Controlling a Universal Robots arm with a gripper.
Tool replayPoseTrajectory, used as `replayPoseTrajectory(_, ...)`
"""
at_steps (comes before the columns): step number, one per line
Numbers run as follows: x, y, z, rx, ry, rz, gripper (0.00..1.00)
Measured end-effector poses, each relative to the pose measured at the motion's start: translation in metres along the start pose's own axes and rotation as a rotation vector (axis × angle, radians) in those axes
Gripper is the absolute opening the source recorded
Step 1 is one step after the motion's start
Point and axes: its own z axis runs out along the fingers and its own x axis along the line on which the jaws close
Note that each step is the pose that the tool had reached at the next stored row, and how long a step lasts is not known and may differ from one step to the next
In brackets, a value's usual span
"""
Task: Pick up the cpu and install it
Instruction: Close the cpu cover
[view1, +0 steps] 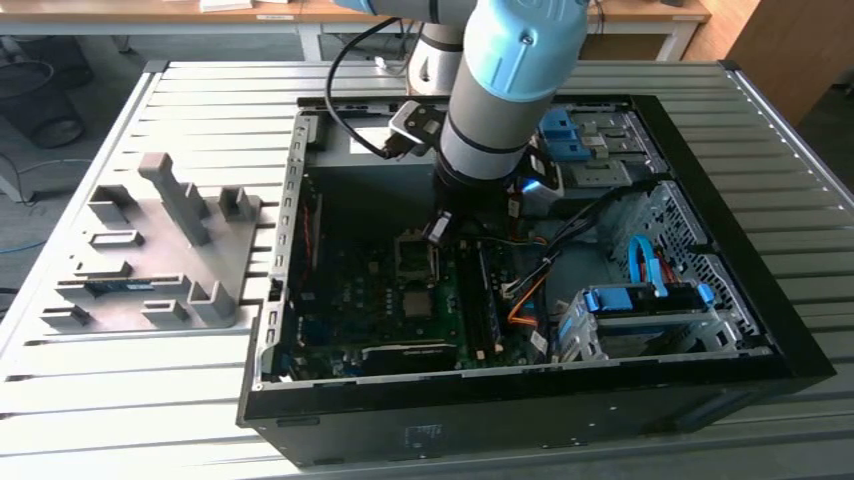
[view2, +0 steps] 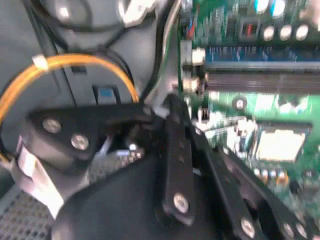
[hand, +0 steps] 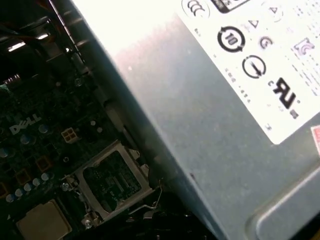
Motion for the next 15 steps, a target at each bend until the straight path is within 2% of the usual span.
replayPoseTrajectory(10, 0.0022, 0.0030, 0.0006, 0.0005, -0.0004, 0.000, 0.10)
replayPoseTrajectory(15, 0.0023, 0.0048, -0.0042, 0.0041, -0.0026, 0.000, 0.10)
